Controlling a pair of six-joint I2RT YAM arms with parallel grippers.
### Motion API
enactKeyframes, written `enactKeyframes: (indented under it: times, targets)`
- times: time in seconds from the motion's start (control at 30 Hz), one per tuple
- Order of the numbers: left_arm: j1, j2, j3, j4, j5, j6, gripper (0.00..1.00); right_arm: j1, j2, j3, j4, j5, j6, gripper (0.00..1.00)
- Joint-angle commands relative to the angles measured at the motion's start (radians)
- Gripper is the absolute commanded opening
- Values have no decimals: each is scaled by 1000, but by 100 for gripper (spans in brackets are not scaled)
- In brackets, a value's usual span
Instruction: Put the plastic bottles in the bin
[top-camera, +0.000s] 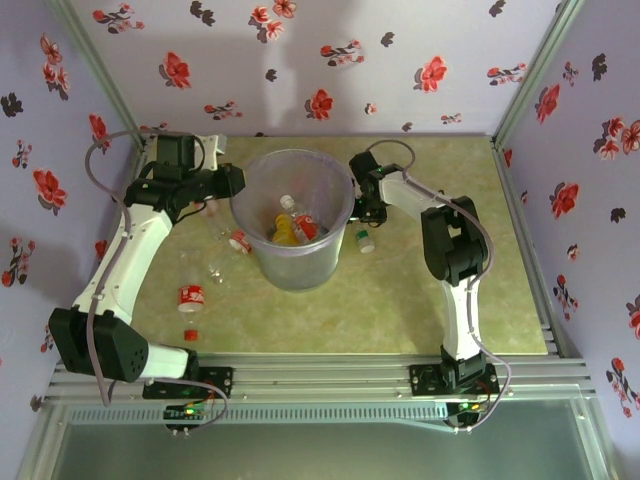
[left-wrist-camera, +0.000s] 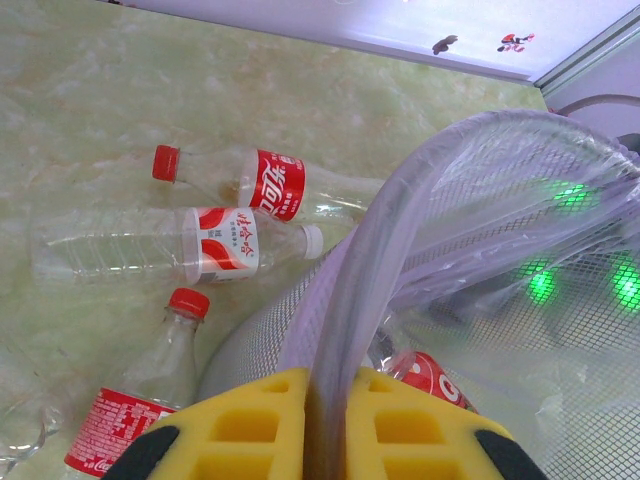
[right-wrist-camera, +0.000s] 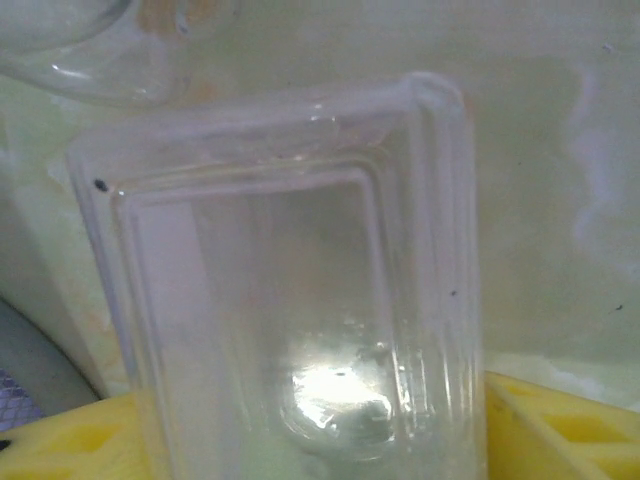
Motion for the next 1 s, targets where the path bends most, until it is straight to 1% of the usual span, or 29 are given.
enactKeyframes:
  times: [0.0,0.1,0.17,0.37,0.47,0.6,0.7,0.8,0.97]
  targets:
    - [8,-15,24,7,2,8,0,-1,-2,-2,-5,6,10,68]
    - [8,-18,23,10,4,7,0,-4,-18,-5,-16,17,11,62]
    - [6,-18,21,14,8,2,0,-10,-40,-13,-19,25,9,60]
    - [2,3,10,35,49,-26,0,-36,-135,-29,-71,53,-5,58]
    - [-10,14,6,42,55,-33,0,-60,-209,-43,-108,75,-8,56]
    - [-32,34,2,47,60,-42,0,-83,-345,-55,-141,104,-12,54]
    - [-50,47,-1,50,65,-47,0,-85,-439,-35,-171,122,-14,53]
    - [-76,60,-4,53,66,-44,0,-84,-518,7,-204,113,-5,52]
    - [-109,76,-5,54,66,-43,0,-53,-604,109,-257,116,14,50]
